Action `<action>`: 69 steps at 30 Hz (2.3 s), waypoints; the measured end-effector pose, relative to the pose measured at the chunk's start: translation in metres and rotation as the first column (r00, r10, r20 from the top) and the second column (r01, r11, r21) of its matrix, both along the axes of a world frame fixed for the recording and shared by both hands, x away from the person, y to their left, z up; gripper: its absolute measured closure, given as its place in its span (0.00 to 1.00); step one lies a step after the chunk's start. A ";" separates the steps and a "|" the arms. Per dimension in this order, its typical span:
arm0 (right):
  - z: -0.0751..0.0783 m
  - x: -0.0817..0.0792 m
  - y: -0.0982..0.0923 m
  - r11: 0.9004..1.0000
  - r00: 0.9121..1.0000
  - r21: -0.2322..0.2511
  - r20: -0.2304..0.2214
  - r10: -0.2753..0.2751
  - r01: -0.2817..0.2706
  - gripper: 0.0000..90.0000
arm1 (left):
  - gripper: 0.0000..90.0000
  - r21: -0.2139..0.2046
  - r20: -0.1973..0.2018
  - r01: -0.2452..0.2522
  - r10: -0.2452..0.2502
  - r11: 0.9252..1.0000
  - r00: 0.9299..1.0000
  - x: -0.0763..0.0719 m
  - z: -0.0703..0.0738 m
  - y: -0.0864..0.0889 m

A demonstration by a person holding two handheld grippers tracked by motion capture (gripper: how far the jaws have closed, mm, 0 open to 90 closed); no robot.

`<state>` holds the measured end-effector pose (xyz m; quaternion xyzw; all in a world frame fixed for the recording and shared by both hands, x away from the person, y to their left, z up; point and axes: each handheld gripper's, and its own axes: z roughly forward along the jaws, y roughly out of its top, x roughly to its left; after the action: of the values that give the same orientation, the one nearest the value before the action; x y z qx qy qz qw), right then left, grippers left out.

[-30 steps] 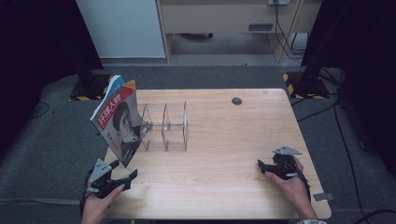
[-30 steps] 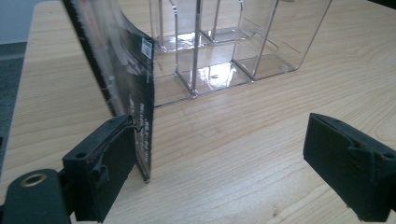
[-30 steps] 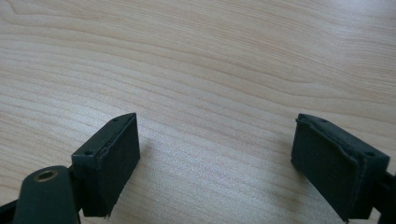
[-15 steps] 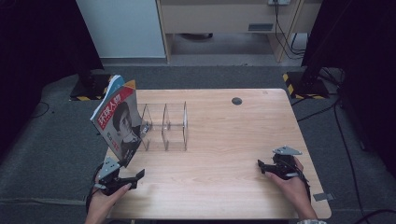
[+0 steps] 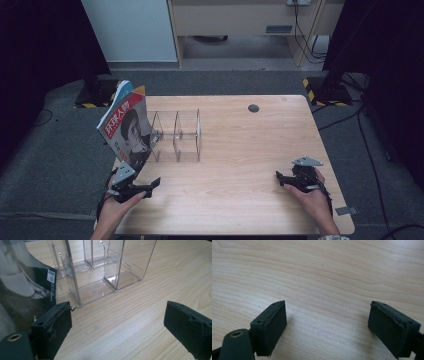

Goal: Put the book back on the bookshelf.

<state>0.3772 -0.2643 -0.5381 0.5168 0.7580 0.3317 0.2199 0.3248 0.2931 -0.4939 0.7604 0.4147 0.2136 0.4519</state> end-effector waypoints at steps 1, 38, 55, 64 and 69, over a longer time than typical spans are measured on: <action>0.000 0.000 0.000 1.000 1.000 0.000 0.000 -0.001 0.001 0.17 | 0.08 0.005 -0.001 0.004 -0.004 1.000 1.000 0.001 0.001 -0.001; 0.000 0.000 0.000 1.000 1.000 -0.001 0.003 -0.001 0.001 0.17 | 0.06 0.117 -0.036 0.175 -0.172 0.978 0.984 0.047 0.017 -0.091; 0.000 0.000 0.000 1.000 1.000 -0.002 0.003 0.003 -0.003 0.16 | 0.06 0.141 -0.087 0.245 -0.234 0.959 0.968 0.055 0.007 -0.141; 0.000 0.000 0.000 1.000 1.000 -0.002 0.001 0.006 -0.006 0.16 | 0.06 0.152 -0.113 0.276 -0.261 0.949 0.959 0.055 0.000 -0.161; 0.000 0.000 0.001 1.000 1.000 -0.002 0.001 0.006 -0.006 0.16 | 0.06 0.164 -0.136 0.288 -0.268 0.943 0.954 0.056 -0.005 -0.174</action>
<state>0.3773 -0.2638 -0.5383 0.5140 0.7598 0.3320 0.2196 0.3804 0.1190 -0.4985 0.8602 0.3065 0.1417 0.3822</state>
